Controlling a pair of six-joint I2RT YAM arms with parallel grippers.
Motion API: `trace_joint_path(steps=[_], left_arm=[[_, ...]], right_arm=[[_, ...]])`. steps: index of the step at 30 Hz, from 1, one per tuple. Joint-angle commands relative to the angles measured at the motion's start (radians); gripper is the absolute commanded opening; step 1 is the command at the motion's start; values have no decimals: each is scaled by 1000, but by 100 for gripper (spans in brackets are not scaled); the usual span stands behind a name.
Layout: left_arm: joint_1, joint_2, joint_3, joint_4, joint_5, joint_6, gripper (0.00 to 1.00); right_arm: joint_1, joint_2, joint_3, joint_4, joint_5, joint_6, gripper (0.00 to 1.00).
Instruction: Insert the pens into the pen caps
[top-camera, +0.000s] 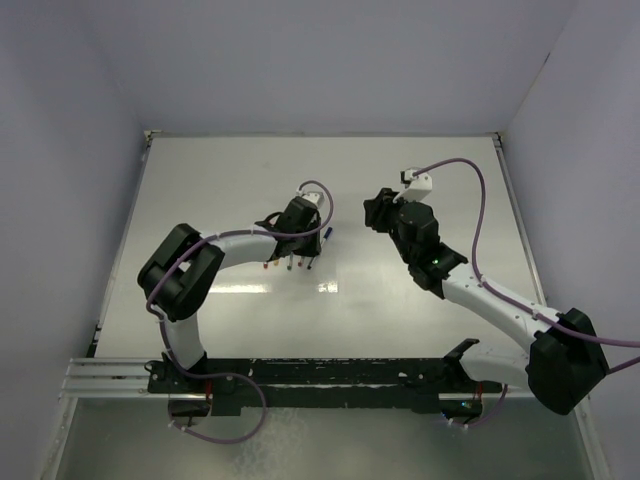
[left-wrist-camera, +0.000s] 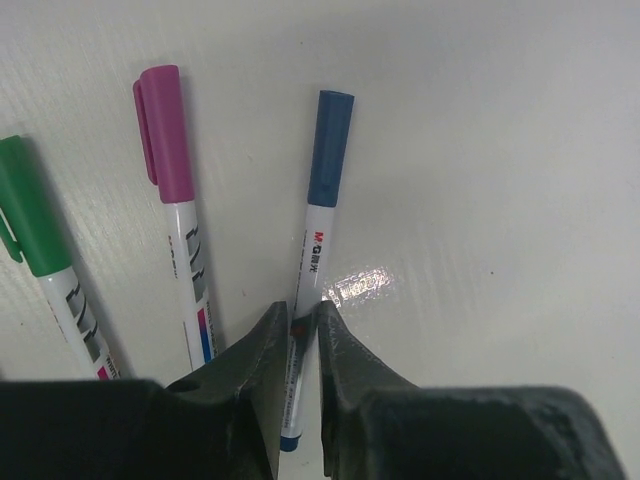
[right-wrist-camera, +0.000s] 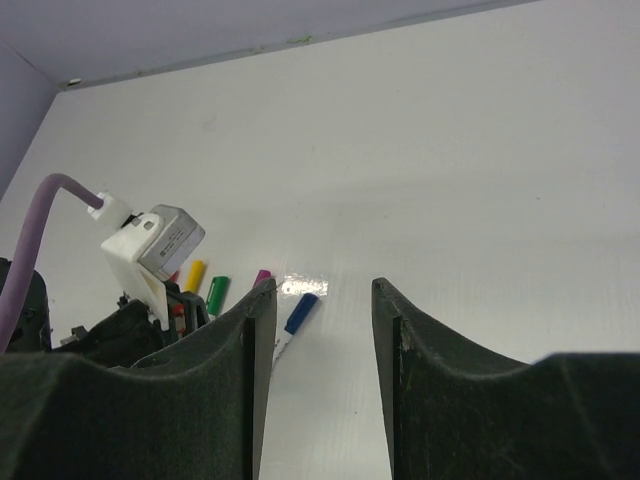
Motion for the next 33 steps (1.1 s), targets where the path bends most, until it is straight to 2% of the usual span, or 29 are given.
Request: trace_joint_path(steps=[1, 10, 17, 22, 24, 27, 28, 29, 33], left_arm=[[-2, -13, 49, 8, -25, -5, 21], [-5, -53, 61, -7, -20, -3, 23], [-12, -167, 65, -10, -48, 24, 24], [3, -247, 60, -6, -107, 87, 25], [27, -268, 46, -3, -112, 101, 26], [84, -311, 0, 14, -112, 103, 27], [148, -373, -68, 48, -105, 107, 27], [172, -398, -96, 59, -112, 111, 27], [246, -532, -223, 59, -279, 105, 30]], right_arm=[[-2, -11, 2, 27, 2, 8, 45], [-1, -15, 1, 27, 2, 3, 45], [-2, -40, -3, 26, -3, 0, 45], [-12, -63, -7, -4, 51, -11, 44], [-76, -72, -10, -36, 20, 29, 44], [-231, -102, -53, -37, -133, 109, 44], [-323, -137, -84, -43, -177, 134, 44], [-345, -150, -89, -54, -180, 135, 44], [-424, -208, -106, -109, -168, 157, 44]])
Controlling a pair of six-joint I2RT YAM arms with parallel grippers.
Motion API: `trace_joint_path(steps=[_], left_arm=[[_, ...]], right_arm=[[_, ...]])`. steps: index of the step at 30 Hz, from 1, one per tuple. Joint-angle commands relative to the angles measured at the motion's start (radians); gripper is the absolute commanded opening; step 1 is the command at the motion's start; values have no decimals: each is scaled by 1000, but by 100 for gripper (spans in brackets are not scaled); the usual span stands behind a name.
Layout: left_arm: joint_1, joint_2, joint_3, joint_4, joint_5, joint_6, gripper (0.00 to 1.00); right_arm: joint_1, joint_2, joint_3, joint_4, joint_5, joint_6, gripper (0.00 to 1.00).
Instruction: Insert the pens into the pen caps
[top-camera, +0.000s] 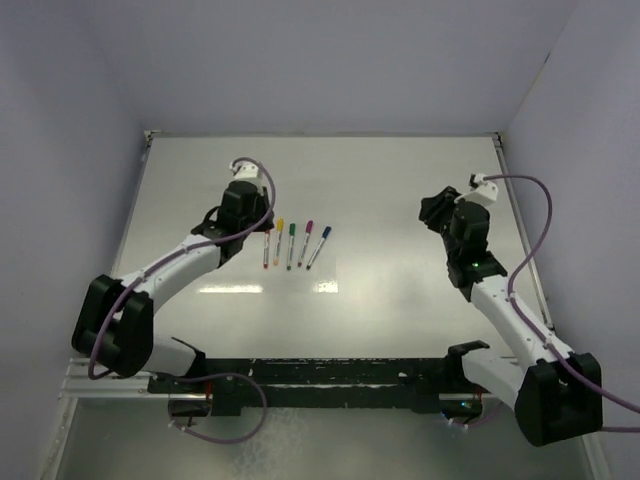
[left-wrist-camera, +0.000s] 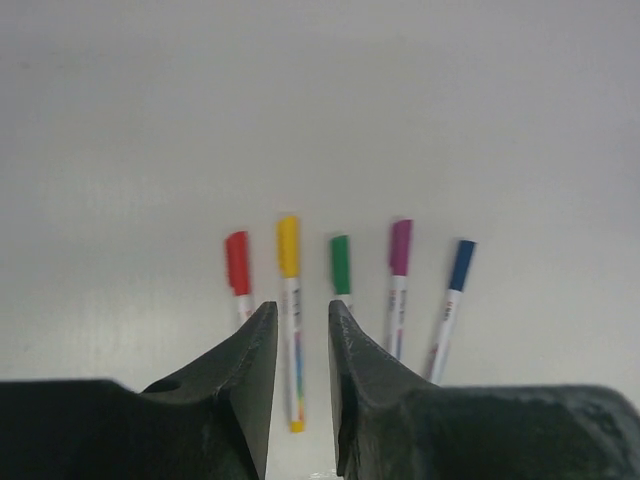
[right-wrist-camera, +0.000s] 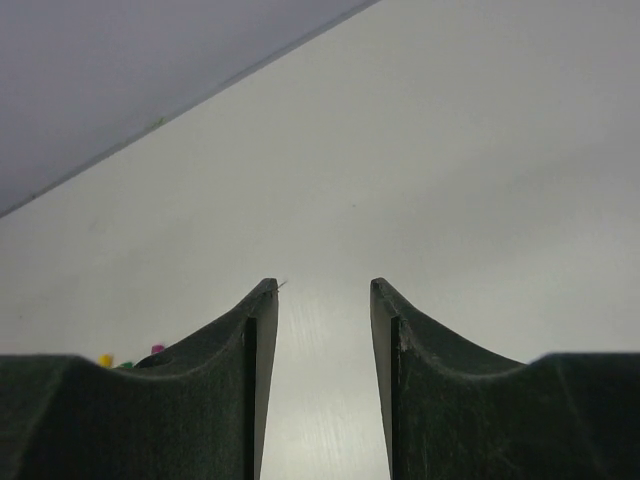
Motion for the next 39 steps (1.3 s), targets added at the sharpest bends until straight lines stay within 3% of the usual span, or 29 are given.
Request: trace_joint_path(steps=[1, 6, 11, 16, 21, 28, 39], left_arm=[[84, -164, -124, 48, -175, 3, 31], [129, -329, -259, 64, -258, -34, 34], [125, -435, -296, -7, -326, -24, 37], [89, -473, -301, -69, -496, -31, 40], [56, -505, -313, -89, -612, -41, 42], [51, -548, -336, -62, -619, -34, 42], [50, -547, -341, -68, -628, -57, 38]], right_arm=[[-88, -83, -17, -41, -44, 68, 44], [-205, -160, -74, -73, -97, 109, 44], [-213, -232, -109, -85, -122, 92, 45], [-212, -312, -129, -137, -95, 62, 48], [-213, -415, -142, -213, -20, 40, 66], [-213, -527, -163, -294, 88, 42, 94], [-213, -522, -166, -309, 115, 43, 96]])
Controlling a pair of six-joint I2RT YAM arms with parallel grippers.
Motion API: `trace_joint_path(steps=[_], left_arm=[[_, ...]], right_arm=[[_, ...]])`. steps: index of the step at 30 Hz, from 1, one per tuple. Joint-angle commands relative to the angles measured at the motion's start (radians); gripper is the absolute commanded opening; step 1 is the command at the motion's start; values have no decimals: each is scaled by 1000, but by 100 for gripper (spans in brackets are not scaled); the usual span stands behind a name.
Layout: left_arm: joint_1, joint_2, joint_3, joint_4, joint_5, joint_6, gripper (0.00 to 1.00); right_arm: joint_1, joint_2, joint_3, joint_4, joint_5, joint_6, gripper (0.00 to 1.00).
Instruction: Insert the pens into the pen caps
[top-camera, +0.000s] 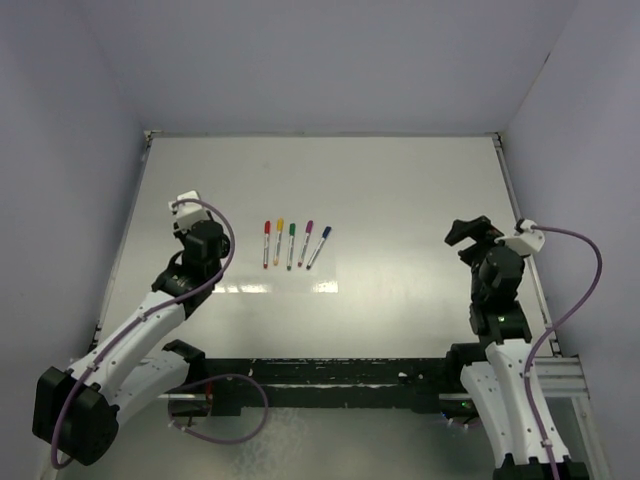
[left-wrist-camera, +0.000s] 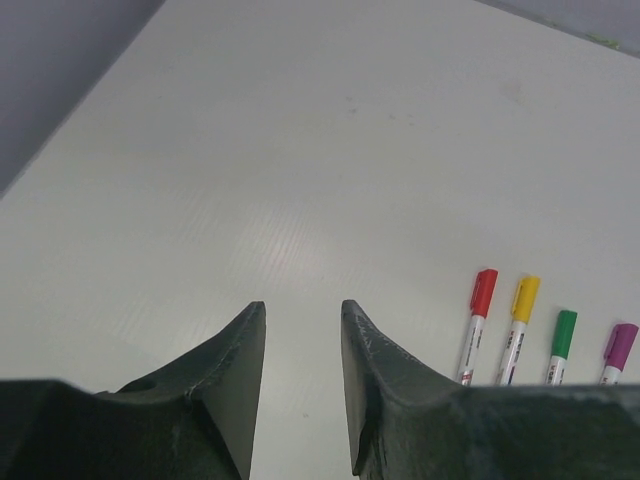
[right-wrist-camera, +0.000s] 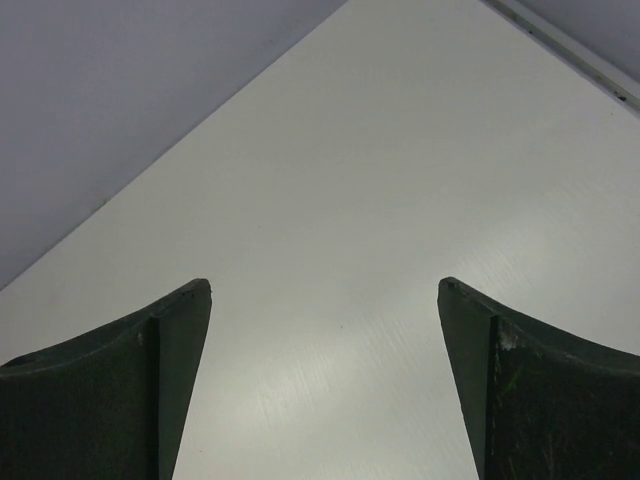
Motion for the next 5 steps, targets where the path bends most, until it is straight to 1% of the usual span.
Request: trace_joint_path(steps=[1, 5], left_arm=[[-2, -12, -9, 35, -22, -19, 38], [-2, -1, 4, 25, -17, -17, 40]], right_arm=[[1, 6, 3, 10, 35, -8, 96], [1, 12, 5, 10, 35, -11, 96]])
